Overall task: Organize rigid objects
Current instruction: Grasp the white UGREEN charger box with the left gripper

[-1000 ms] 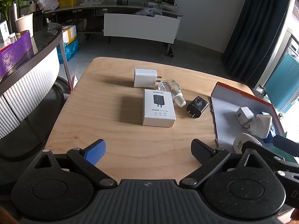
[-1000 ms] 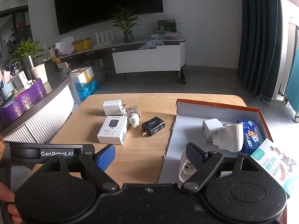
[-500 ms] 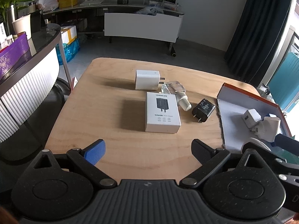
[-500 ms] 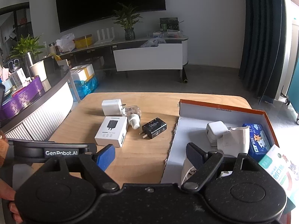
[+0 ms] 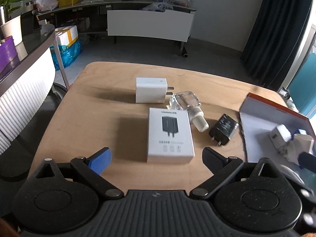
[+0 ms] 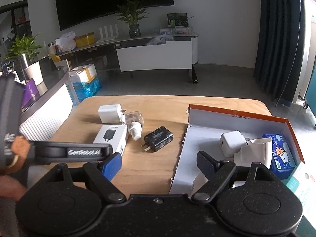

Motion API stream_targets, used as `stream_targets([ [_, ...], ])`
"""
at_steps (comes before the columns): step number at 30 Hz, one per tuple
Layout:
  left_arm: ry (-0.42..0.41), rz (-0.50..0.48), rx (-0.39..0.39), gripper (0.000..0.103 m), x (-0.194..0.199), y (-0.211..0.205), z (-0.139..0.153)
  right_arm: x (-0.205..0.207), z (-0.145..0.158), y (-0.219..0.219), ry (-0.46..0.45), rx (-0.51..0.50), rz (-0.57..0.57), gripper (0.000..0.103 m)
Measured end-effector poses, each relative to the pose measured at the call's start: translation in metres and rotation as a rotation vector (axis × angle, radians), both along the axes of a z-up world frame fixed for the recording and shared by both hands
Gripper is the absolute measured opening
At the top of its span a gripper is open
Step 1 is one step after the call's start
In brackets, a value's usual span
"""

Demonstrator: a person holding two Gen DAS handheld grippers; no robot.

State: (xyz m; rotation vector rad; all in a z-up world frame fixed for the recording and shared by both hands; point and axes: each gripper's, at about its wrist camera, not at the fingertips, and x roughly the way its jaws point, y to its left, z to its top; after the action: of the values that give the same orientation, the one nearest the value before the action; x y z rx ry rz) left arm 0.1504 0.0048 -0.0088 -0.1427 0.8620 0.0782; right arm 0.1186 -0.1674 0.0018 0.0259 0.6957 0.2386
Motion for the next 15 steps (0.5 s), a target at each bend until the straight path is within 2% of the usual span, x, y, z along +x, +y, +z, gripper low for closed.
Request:
stream_targets([
  [6, 0.014, -0.008, 0.029, 0.1, 0.024, -0.004, -0.017, 0.012, -0.008, -0.003, 0.013, -0.004, -0.001, 0.098],
  [7, 0.016, -0.007, 0.033, 0.097, 0.026, -0.004, -0.02, 0.014, -0.009, -0.003, 0.014, -0.005, 0.002, 0.098],
  [9, 0.016, -0.015, 0.017, 0.088, 0.031, -0.003, -0.024, 0.021, -0.011, -0.003, 0.016, -0.007, 0.013, 0.098],
  [13, -0.04, -0.059, 0.091, 0.059, 0.029, -0.003, -0.024, 0.036, -0.014, 0.0, 0.016, -0.016, 0.062, 0.098],
  [15, -0.047, -0.082, 0.08, 0.059, 0.026, 0.002, -0.024, 0.045, -0.018, 0.003, 0.026, -0.029, 0.11, 0.099],
])
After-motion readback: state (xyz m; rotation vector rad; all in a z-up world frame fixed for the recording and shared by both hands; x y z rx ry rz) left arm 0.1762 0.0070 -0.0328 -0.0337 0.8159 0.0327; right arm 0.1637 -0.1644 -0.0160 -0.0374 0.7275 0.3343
